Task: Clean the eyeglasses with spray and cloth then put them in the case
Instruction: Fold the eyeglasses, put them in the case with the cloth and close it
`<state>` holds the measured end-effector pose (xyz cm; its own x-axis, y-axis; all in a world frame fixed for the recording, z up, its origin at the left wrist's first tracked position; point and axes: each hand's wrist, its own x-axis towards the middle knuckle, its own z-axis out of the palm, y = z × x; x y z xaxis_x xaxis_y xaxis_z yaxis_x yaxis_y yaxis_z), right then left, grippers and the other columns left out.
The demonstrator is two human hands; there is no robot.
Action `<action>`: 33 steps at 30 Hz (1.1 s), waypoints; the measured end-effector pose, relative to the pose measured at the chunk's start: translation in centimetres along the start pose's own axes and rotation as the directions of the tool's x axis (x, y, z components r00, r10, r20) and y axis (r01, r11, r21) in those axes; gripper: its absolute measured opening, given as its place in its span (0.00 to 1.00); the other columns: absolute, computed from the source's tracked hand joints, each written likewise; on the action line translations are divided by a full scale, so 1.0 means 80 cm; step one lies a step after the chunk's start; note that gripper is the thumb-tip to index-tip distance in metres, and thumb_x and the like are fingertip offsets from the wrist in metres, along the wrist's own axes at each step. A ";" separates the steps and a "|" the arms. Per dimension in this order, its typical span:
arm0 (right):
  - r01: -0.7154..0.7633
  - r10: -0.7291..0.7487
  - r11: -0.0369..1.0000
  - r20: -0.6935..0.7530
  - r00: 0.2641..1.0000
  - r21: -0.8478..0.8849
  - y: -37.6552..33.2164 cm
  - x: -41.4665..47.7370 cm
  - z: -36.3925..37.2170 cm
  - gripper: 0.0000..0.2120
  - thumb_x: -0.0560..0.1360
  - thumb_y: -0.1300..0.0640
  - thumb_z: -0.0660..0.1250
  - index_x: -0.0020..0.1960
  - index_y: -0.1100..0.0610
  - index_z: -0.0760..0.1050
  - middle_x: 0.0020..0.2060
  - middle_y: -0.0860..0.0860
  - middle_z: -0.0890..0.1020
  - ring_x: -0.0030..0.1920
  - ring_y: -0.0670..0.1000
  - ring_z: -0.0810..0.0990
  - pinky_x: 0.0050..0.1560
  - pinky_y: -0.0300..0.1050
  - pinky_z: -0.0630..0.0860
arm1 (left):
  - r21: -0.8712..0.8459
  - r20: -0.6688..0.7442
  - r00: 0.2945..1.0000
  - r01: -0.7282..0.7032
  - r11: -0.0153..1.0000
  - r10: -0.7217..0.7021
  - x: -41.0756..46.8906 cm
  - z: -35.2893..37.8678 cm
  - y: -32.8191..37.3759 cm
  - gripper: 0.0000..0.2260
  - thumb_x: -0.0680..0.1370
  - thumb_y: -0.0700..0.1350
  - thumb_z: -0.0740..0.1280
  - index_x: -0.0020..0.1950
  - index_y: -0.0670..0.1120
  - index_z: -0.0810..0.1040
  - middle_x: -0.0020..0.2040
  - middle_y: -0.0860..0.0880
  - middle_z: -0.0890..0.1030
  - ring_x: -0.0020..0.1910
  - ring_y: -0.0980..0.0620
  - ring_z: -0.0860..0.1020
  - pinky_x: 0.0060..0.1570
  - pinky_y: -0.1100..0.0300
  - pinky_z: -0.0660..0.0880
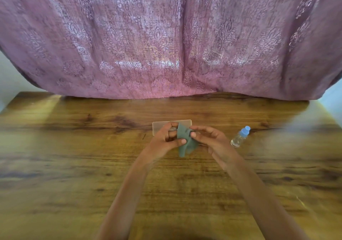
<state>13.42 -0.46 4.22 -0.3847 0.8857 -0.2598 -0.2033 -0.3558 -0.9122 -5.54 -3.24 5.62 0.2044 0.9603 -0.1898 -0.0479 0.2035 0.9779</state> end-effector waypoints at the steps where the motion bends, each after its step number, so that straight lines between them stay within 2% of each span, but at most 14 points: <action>1: 0.026 -0.027 0.999 -0.027 0.999 -0.045 0.000 0.000 0.001 0.18 0.63 0.55 0.79 0.52 0.57 0.84 0.49 0.57 0.86 0.50 0.54 0.85 0.43 0.45 0.82 | 0.004 -0.007 1.000 -0.003 1.000 0.003 0.000 -0.001 0.000 0.20 0.74 0.30 0.67 0.65 0.37 0.69 0.56 0.36 0.81 0.55 0.44 0.81 0.53 0.57 0.79; 3: 0.070 -0.077 0.990 -0.053 0.996 -0.123 -0.001 0.001 0.003 0.16 0.63 0.57 0.78 0.51 0.58 0.84 0.46 0.56 0.86 0.48 0.53 0.85 0.42 0.42 0.82 | -0.004 -0.041 0.999 -0.014 1.000 0.013 0.000 -0.002 -0.001 0.18 0.73 0.30 0.68 0.61 0.42 0.70 0.53 0.38 0.82 0.50 0.50 0.82 0.49 0.60 0.79; 5: 0.117 -0.129 0.977 -0.055 0.990 -0.178 -0.004 0.000 0.003 0.17 0.64 0.60 0.78 0.52 0.59 0.83 0.46 0.56 0.86 0.47 0.52 0.85 0.43 0.41 0.82 | -0.016 -0.112 0.994 -0.007 1.000 0.005 0.001 -0.003 -0.003 0.20 0.72 0.30 0.70 0.60 0.44 0.69 0.52 0.38 0.82 0.47 0.51 0.83 0.47 0.60 0.80; 9: 0.181 -0.195 0.950 -0.032 0.980 -0.253 -0.009 0.000 0.003 0.16 0.67 0.66 0.76 0.54 0.60 0.82 0.46 0.58 0.86 0.47 0.53 0.85 0.48 0.44 0.82 | -0.003 -0.171 0.985 0.005 1.000 -0.005 0.002 -0.007 -0.008 0.28 0.72 0.31 0.72 0.67 0.45 0.64 0.49 0.43 0.84 0.50 0.49 0.82 0.52 0.56 0.79; 12: 0.192 -0.210 0.923 -0.019 0.977 -0.334 -0.011 0.001 0.003 0.14 0.68 0.68 0.75 0.52 0.60 0.83 0.47 0.56 0.86 0.48 0.53 0.85 0.49 0.42 0.81 | 0.139 -0.146 0.989 -0.016 0.990 0.036 0.001 -0.011 -0.008 0.22 0.72 0.34 0.72 0.63 0.47 0.74 0.50 0.45 0.84 0.51 0.50 0.82 0.52 0.58 0.79; 15: 0.193 -0.219 0.867 -0.002 0.976 -0.459 -0.012 0.001 0.004 0.14 0.67 0.65 0.76 0.50 0.53 0.83 0.47 0.49 0.86 0.48 0.49 0.85 0.49 0.38 0.80 | 0.345 -0.180 0.979 -0.030 0.938 0.097 -0.001 -0.012 -0.010 0.14 0.72 0.38 0.73 0.56 0.51 0.81 0.50 0.51 0.85 0.50 0.56 0.82 0.51 0.61 0.78; 19: 0.192 -0.289 0.680 -0.017 0.957 -0.708 -0.013 0.001 0.007 0.13 0.69 0.61 0.77 0.50 0.47 0.83 0.44 0.42 0.85 0.44 0.39 0.83 0.46 0.31 0.77 | 0.489 -0.208 0.960 -0.064 0.870 0.187 -0.001 -0.012 -0.014 0.10 0.71 0.40 0.74 0.51 0.48 0.84 0.46 0.53 0.85 0.44 0.65 0.81 0.45 0.71 0.76; 22: 0.226 -0.343 0.611 0.004 0.939 -0.758 -0.014 0.002 0.008 0.11 0.70 0.58 0.76 0.45 0.42 0.81 0.41 0.40 0.84 0.42 0.38 0.82 0.44 0.29 0.76 | 0.533 -0.228 0.944 -0.084 0.842 0.240 0.000 -0.012 -0.014 0.07 0.71 0.43 0.75 0.48 0.48 0.85 0.45 0.54 0.84 0.41 0.65 0.80 0.44 0.72 0.74; 25: 0.275 -0.365 0.635 0.034 0.931 -0.721 -0.014 0.003 0.004 0.09 0.70 0.57 0.76 0.43 0.44 0.80 0.46 0.42 0.80 0.46 0.39 0.80 0.49 0.30 0.76 | 0.428 -0.271 0.936 -0.090 0.899 0.223 -0.001 -0.012 -0.013 0.04 0.72 0.42 0.74 0.46 0.46 0.83 0.49 0.57 0.80 0.47 0.62 0.79 0.47 0.70 0.74; 27: 0.282 -0.320 0.714 0.060 0.946 -0.640 -0.016 0.002 0.002 0.06 0.71 0.57 0.75 0.43 0.48 0.80 0.49 0.43 0.78 0.52 0.40 0.80 0.55 0.31 0.75 | 0.222 -0.227 0.963 -0.090 0.971 0.141 -0.004 -0.012 -0.011 0.03 0.74 0.39 0.72 0.47 0.43 0.82 0.52 0.53 0.81 0.51 0.56 0.79 0.49 0.65 0.76; 28: 0.272 -0.288 0.758 0.071 0.955 -0.593 -0.018 0.002 0.002 0.06 0.71 0.57 0.75 0.42 0.48 0.80 0.49 0.41 0.79 0.52 0.40 0.80 0.56 0.32 0.75 | 0.134 -0.183 0.976 -0.098 0.986 0.122 -0.006 -0.011 -0.010 0.02 0.75 0.39 0.71 0.47 0.42 0.81 0.50 0.50 0.82 0.49 0.54 0.80 0.48 0.64 0.77; 30: 0.235 -0.216 0.837 0.095 0.972 -0.494 -0.020 0.002 0.004 0.07 0.73 0.58 0.72 0.41 0.46 0.79 0.44 0.41 0.82 0.47 0.42 0.81 0.50 0.35 0.76 | 0.033 -0.119 0.987 -0.107 0.994 0.111 -0.010 -0.010 -0.008 0.02 0.76 0.40 0.69 0.47 0.41 0.79 0.45 0.47 0.81 0.46 0.53 0.78 0.45 0.64 0.76; 33: 0.139 -0.120 0.921 0.074 0.990 -0.364 -0.019 0.001 0.007 0.07 0.77 0.57 0.69 0.41 0.47 0.78 0.39 0.47 0.81 0.43 0.45 0.81 0.44 0.42 0.78 | -0.083 -0.104 0.992 -0.078 0.993 0.070 -0.012 -0.005 -0.005 0.02 0.77 0.41 0.67 0.48 0.44 0.78 0.44 0.47 0.81 0.44 0.52 0.80 0.42 0.63 0.77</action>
<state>13.18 -0.02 5.79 -0.4230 0.8976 -0.1243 0.0876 -0.0961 -0.9915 -6.08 -4.15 5.35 0.0980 0.9867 -0.1293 -0.1449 0.1427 0.9791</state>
